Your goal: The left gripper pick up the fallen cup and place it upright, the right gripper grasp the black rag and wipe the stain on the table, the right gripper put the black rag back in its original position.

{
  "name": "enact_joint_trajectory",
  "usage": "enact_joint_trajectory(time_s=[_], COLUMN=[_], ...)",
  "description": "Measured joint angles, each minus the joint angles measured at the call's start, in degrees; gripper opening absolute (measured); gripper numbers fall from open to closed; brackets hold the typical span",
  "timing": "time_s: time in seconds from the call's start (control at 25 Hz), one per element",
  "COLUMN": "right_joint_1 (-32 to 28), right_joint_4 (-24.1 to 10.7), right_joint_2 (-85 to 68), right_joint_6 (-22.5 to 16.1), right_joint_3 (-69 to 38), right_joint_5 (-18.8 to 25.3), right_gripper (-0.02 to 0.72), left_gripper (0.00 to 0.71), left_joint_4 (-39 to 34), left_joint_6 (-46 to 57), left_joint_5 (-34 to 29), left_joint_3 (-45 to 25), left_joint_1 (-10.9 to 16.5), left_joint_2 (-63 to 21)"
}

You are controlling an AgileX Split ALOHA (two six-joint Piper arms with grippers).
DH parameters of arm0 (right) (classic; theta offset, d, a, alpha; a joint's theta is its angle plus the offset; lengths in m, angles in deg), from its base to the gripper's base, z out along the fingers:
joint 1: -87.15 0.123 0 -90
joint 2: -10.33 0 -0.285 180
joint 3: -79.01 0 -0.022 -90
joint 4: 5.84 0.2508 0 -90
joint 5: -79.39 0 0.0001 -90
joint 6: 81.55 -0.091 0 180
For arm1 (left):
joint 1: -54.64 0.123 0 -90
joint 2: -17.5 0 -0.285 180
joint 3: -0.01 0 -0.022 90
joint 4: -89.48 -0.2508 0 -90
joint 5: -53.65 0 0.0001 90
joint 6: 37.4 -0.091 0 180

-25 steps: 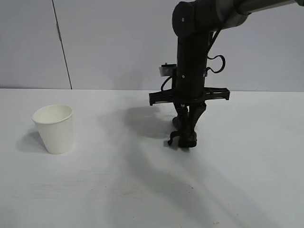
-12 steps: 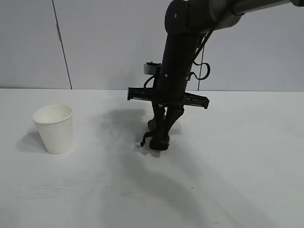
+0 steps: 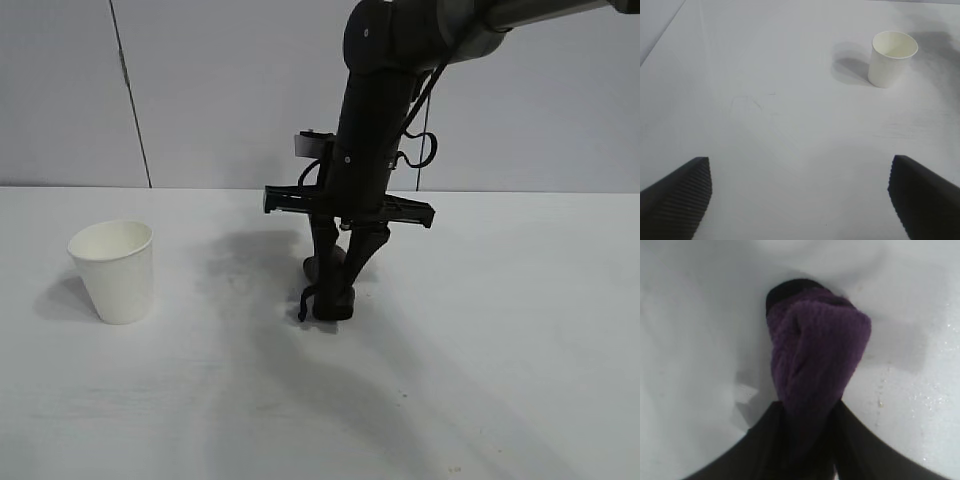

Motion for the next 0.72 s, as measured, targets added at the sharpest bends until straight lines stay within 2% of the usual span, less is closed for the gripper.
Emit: enact_joint_trajectory(time_s=[0.12,0.48,0.72], right_joint_1=[0.0,0.0,0.0], right_joint_4=[0.1,-0.7,-0.5], right_joint_2=[0.0,-0.1,-4.7], right_joint_6=[0.0,0.1,1.7], right_joint_3=[0.0,6.4,10.7], right_joint_5=[0.0,3.2,3.7], right_gripper=[0.478,0.505,0.569], left_gripper=[0.688,0.688,0.688], left_joint_4=[0.0,0.0,0.0], left_joint_6=[0.0,0.0,0.0], left_joint_5=[0.0,0.0,0.0], left_joint_3=[0.0,0.0,0.0], left_joint_1=[0.0,0.0,0.0], left_joint_2=[0.0,0.0,0.0])
